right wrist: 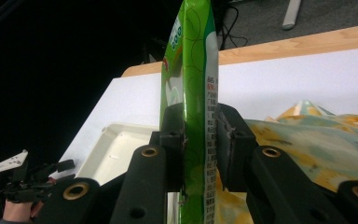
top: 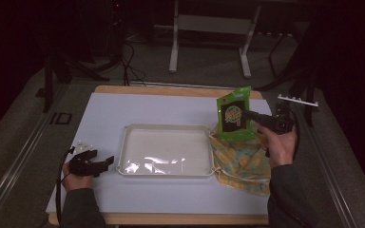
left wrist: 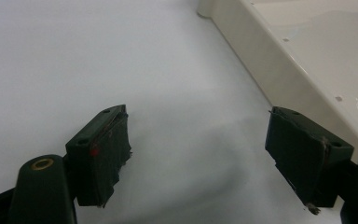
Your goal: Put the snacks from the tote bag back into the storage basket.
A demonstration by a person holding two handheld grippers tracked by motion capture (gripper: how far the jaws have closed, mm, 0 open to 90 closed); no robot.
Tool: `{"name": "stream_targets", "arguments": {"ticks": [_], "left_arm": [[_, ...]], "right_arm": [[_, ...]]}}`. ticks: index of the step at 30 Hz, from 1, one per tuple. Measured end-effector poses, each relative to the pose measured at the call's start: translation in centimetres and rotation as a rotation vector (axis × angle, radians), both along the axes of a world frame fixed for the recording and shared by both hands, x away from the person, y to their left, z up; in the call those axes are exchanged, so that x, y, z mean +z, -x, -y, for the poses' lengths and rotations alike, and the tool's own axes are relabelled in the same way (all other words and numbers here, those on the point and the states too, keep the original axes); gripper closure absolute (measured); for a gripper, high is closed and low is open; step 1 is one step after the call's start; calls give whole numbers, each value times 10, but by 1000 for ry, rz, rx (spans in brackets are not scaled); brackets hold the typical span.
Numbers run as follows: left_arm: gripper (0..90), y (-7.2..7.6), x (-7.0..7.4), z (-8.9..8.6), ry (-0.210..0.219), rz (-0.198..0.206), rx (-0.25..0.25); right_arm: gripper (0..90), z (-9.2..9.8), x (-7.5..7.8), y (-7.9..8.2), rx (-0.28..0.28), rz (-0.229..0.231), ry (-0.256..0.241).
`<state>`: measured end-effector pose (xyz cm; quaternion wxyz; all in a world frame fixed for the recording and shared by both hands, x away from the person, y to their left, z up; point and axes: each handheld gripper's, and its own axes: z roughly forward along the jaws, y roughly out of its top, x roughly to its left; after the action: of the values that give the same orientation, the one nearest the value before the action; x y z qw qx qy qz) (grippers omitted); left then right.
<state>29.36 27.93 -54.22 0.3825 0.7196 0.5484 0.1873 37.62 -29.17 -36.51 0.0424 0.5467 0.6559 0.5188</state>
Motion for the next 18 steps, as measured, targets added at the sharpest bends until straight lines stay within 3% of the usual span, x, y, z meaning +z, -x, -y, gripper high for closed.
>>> {"name": "stream_targets", "arguments": {"ticks": [18], "left_arm": [[219, 0, 0, 0, -6, 4, -1]], "right_arm": [[742, -36, -4, -12, 41, -8, -15]]}}
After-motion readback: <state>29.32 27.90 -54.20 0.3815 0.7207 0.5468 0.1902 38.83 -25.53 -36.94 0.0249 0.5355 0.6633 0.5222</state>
